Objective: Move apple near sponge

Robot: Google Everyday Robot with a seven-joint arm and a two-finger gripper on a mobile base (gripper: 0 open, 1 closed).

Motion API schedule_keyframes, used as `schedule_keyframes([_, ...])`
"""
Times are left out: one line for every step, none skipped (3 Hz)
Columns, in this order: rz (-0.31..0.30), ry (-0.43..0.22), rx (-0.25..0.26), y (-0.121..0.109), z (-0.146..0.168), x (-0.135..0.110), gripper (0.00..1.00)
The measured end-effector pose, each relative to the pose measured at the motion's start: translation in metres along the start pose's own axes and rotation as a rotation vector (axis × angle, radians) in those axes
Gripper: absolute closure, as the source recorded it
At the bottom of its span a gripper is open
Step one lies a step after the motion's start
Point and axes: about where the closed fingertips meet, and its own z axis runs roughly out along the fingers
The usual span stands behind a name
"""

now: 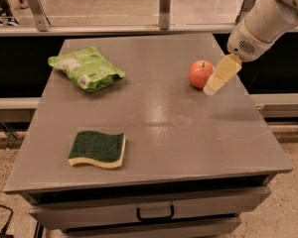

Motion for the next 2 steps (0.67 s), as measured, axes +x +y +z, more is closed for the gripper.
schedule_keyframes([0.027,-0.023,-0.027,-0.004,0.022,-0.006,0.0])
schedule_keyframes([0.043,-0.041,-0.049,-0.005,0.039,-0.013,0.0])
